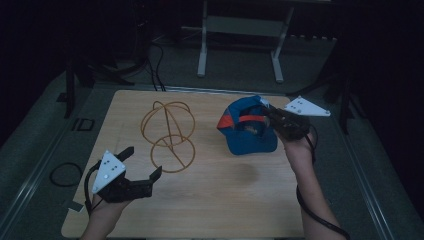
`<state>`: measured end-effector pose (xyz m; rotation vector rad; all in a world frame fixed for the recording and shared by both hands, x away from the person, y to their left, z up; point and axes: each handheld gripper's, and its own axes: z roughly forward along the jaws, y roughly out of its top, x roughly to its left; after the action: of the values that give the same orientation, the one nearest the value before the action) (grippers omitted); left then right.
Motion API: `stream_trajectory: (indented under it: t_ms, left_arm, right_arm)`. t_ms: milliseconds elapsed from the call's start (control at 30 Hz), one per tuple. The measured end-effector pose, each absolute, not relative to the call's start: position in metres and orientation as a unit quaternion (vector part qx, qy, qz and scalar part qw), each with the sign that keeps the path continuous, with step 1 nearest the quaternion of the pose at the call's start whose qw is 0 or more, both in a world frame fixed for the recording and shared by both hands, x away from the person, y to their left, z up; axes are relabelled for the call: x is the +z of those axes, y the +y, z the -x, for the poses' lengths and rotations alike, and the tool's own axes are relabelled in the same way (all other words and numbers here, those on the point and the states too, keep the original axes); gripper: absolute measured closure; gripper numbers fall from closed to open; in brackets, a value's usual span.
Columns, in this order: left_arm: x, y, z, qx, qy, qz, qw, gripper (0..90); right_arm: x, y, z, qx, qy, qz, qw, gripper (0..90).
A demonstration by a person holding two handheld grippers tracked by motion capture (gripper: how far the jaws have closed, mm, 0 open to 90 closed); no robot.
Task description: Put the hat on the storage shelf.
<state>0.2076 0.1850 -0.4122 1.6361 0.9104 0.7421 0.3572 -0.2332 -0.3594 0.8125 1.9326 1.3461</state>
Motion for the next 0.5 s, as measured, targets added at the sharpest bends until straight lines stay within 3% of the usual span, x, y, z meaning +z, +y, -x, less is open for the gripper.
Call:
stream_trajectory:
  t_ms: [500]
  left_arm:
    - [-0.364,0.118,-0.25,0.286,0.332,-0.73,0.524,3.2]
  right_arm:
    - [-0.355,-0.224,-0.341,0.519,0.738,-0.287,0.323,84.1]
